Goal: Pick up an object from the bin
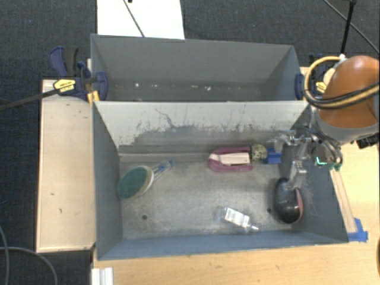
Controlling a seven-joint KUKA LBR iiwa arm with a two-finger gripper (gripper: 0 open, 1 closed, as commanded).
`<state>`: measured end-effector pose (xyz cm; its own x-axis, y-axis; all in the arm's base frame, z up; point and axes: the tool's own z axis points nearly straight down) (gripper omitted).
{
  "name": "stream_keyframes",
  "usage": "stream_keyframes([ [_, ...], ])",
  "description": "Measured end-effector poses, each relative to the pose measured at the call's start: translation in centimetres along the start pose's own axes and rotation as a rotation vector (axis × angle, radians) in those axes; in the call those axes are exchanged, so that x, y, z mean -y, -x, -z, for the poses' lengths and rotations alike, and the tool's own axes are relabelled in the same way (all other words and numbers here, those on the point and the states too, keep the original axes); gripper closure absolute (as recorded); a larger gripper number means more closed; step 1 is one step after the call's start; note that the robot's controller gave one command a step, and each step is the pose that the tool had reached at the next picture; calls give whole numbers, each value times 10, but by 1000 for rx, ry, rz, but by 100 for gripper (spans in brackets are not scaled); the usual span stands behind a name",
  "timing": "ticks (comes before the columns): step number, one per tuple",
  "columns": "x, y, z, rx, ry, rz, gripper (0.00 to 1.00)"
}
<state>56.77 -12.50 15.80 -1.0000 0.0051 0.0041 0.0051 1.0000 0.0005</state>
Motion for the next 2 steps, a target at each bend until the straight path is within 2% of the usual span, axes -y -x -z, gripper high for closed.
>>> stream_keyframes([
  [1,24,-56,-60,5,-2,566,0],
  [2,8,-68,-85,17,-2,831,0],
])
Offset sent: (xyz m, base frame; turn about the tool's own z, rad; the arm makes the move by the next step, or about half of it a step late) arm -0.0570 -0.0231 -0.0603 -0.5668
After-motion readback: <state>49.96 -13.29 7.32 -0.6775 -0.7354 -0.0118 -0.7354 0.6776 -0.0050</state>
